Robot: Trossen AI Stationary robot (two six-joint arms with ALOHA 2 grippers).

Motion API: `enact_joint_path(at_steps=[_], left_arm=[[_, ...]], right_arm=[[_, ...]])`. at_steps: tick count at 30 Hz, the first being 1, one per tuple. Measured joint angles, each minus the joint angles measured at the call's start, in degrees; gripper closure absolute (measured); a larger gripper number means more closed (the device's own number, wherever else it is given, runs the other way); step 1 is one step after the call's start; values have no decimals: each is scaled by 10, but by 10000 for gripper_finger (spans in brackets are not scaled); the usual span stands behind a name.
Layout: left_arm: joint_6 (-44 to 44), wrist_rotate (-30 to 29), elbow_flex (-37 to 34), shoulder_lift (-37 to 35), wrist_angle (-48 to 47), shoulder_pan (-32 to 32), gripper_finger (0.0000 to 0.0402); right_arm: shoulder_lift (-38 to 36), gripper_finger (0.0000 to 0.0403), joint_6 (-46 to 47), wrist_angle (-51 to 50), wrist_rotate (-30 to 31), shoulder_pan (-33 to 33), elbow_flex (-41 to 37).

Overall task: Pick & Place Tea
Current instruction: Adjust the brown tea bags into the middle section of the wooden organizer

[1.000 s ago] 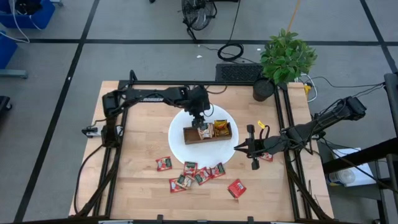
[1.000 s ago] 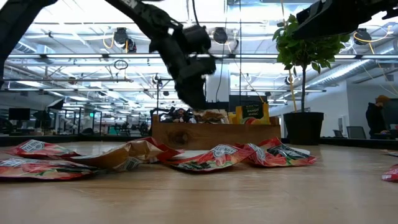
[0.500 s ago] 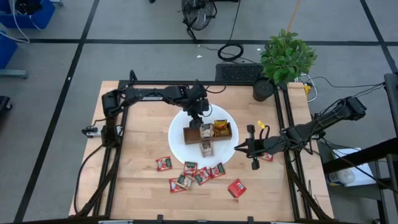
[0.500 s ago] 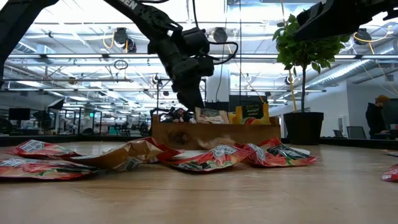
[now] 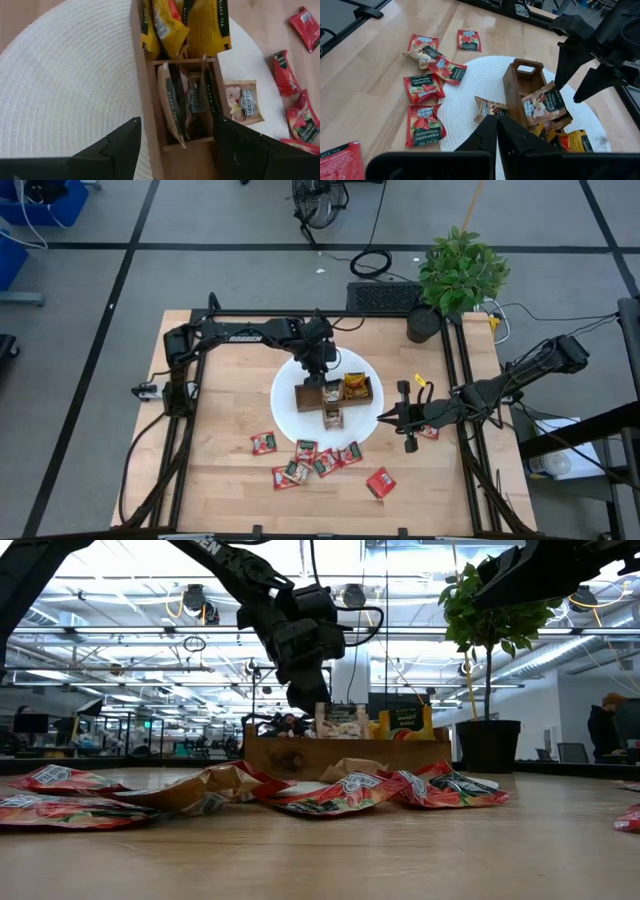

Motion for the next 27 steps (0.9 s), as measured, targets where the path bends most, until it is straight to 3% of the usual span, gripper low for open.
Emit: enact_joint_path(at_steps=[10,18,27], left_arm=[[13,-28,0,0,2,20,156],[-6,73,0,0,-3,35,156],[-16,34,0,0,-5,-3,156]], right_arm=[[0,399,0,0,0,0,0],[0,399,0,0,0,0,0],[0,398,0,0,0,0,0]])
